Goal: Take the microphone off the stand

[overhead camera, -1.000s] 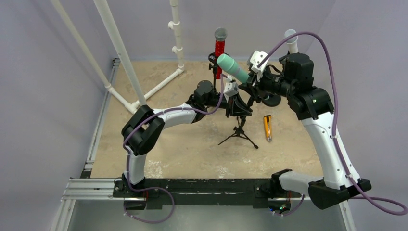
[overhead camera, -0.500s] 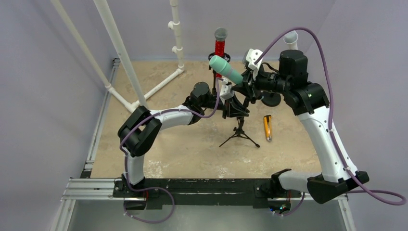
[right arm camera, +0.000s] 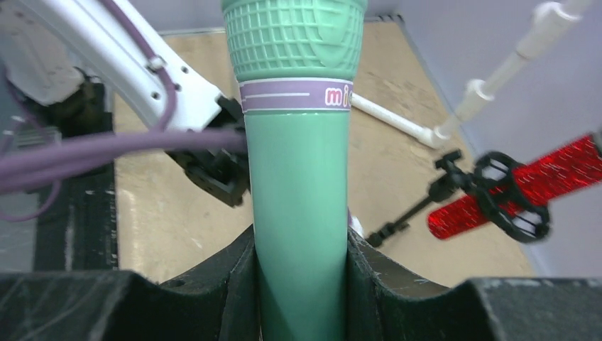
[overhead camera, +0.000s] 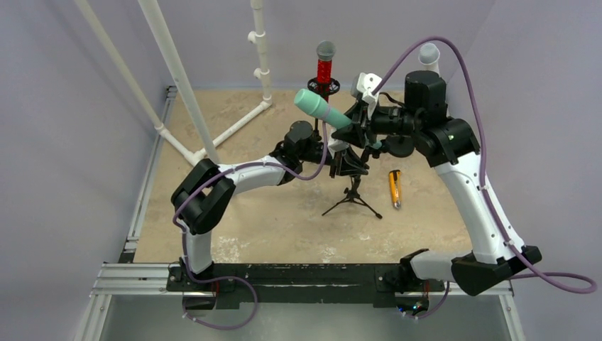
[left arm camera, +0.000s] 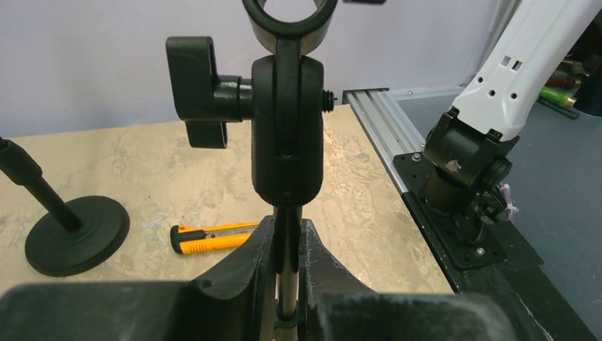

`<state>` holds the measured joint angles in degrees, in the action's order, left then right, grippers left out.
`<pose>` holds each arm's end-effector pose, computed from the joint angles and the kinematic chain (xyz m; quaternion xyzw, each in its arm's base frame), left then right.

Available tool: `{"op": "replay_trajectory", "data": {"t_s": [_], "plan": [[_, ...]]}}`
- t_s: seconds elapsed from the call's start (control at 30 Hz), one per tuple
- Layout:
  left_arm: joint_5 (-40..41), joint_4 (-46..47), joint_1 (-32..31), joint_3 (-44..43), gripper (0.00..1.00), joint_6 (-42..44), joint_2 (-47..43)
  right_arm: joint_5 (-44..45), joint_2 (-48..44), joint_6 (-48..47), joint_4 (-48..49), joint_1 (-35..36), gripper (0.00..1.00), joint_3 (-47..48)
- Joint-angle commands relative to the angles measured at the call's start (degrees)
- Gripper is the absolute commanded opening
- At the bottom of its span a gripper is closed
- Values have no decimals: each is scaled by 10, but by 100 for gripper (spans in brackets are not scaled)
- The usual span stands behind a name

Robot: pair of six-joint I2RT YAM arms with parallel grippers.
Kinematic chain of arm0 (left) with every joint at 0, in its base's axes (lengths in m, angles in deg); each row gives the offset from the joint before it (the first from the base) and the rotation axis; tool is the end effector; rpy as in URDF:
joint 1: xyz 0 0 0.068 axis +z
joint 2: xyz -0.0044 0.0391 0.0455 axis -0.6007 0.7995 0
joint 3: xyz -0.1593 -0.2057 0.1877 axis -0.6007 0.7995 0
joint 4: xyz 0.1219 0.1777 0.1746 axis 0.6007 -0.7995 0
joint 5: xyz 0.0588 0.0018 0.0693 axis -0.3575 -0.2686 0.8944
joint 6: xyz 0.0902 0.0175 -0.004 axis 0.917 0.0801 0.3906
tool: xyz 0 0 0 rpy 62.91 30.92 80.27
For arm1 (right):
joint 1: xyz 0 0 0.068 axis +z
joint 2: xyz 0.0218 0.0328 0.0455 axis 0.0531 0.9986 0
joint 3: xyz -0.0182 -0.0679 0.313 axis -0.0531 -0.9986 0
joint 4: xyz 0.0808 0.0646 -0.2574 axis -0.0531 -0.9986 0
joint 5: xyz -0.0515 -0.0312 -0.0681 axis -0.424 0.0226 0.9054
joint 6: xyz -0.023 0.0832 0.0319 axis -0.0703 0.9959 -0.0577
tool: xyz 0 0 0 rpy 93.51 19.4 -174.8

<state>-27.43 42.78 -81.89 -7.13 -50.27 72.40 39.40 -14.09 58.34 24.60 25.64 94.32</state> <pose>0.2954 -0.3923 0.3054 0.5196 0.4588 -0.5759 0.4334 0.2318 0.1573 0.5180 -0.5045 0.6181 0.2857 0.5308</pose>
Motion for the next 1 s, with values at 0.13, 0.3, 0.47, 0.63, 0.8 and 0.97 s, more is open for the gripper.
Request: {"op": "replay_trajectory", "data": {"t_s": [0.13, 0.3, 0.47, 0.63, 0.8, 0.97], "plan": [[27, -115, -19, -6, 0, 23, -1, -80, 12, 55, 15, 25, 0, 25], [30, -118, -19, 5, 0, 34, -12, -2, -4, 97, 40, 19, 0, 51], [30, -126, -18, 17, 0, 46, -26, 51, -20, 161, 75, -22, 0, 85], [39, -123, -18, 25, 0, 49, -42, 111, -57, 228, 95, -76, 0, 56], [48, -156, -16, 39, 0, 90, -67, 211, -130, 225, 90, -114, 0, -61], [46, -184, -8, 43, 0, 120, -85, 239, -201, 222, 104, -153, 0, -225]]}}
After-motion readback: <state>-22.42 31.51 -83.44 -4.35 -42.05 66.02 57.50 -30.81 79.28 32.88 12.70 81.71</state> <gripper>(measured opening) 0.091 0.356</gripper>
